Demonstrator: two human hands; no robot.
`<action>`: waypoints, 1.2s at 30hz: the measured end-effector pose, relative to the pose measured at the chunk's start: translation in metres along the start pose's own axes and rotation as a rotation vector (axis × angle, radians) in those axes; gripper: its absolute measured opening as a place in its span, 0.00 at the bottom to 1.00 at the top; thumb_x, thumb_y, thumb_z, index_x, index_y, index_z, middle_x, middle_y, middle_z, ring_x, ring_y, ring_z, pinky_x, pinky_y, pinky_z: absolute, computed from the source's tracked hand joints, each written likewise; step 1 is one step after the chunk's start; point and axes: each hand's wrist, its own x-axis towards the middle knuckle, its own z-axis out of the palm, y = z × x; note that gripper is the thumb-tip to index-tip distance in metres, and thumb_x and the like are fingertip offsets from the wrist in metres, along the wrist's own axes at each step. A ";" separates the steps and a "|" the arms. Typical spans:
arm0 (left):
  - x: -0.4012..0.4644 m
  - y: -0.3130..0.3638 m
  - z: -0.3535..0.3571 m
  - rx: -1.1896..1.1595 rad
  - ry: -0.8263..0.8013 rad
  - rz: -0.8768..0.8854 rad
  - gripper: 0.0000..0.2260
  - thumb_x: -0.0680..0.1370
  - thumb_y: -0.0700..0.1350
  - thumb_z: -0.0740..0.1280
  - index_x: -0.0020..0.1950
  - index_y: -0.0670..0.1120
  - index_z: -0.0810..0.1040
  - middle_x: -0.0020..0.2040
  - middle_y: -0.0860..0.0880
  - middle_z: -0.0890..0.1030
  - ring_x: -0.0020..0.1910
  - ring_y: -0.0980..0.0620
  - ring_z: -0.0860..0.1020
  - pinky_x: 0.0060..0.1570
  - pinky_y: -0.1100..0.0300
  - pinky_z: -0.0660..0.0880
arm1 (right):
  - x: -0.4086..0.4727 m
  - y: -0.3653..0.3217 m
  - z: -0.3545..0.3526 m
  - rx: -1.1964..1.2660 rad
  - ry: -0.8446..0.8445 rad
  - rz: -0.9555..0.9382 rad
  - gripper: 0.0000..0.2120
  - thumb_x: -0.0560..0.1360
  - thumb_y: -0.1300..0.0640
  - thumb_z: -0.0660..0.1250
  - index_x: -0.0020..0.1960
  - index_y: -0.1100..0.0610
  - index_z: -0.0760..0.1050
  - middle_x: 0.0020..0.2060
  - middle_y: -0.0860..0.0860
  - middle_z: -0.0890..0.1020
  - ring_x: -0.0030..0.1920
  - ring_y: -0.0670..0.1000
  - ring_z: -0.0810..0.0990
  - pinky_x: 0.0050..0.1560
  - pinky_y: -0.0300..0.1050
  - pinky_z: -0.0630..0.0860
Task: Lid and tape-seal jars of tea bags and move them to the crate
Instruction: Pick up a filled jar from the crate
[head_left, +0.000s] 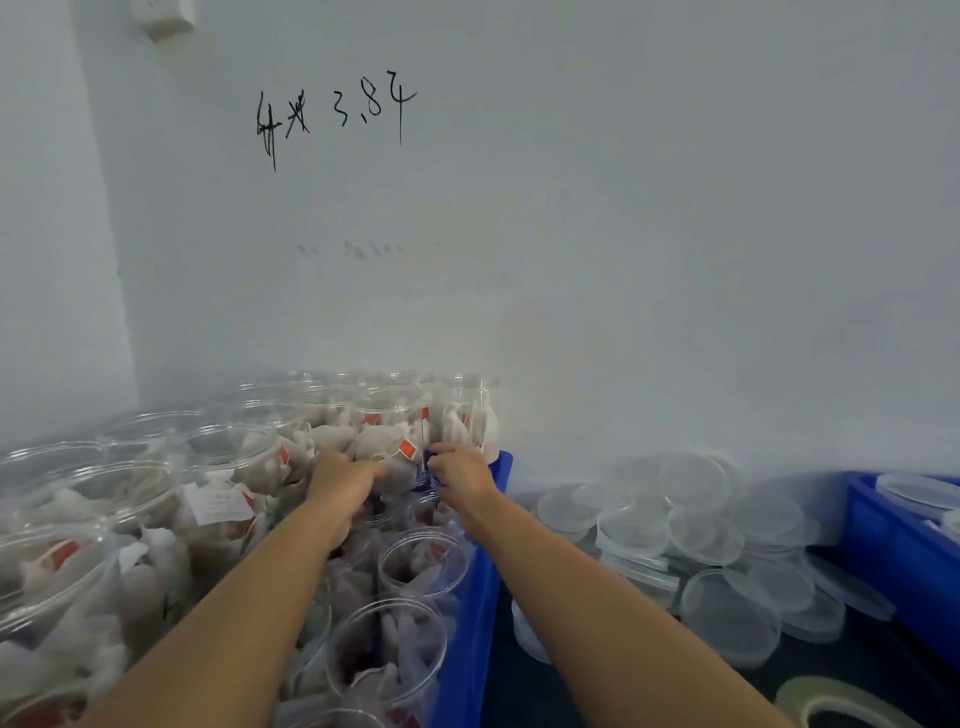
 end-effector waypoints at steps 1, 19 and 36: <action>0.005 -0.002 0.002 0.009 0.010 0.004 0.20 0.75 0.38 0.71 0.65 0.35 0.73 0.53 0.37 0.79 0.50 0.40 0.78 0.50 0.47 0.78 | 0.004 0.000 0.004 -0.014 -0.008 -0.009 0.17 0.78 0.69 0.56 0.64 0.64 0.75 0.44 0.53 0.77 0.44 0.50 0.74 0.36 0.34 0.73; 0.003 -0.003 0.032 -0.050 0.077 0.186 0.29 0.76 0.36 0.66 0.75 0.45 0.61 0.62 0.39 0.76 0.55 0.40 0.78 0.54 0.43 0.78 | 0.006 -0.014 0.024 0.034 -0.086 -0.036 0.29 0.78 0.70 0.55 0.77 0.58 0.54 0.65 0.63 0.74 0.57 0.57 0.77 0.54 0.48 0.78; -0.191 0.055 0.148 -0.368 -0.182 0.285 0.18 0.76 0.42 0.67 0.58 0.49 0.60 0.50 0.46 0.73 0.41 0.52 0.74 0.39 0.59 0.71 | -0.155 -0.014 -0.152 -0.068 0.441 -0.264 0.36 0.71 0.53 0.74 0.72 0.59 0.60 0.65 0.56 0.65 0.64 0.57 0.71 0.64 0.54 0.73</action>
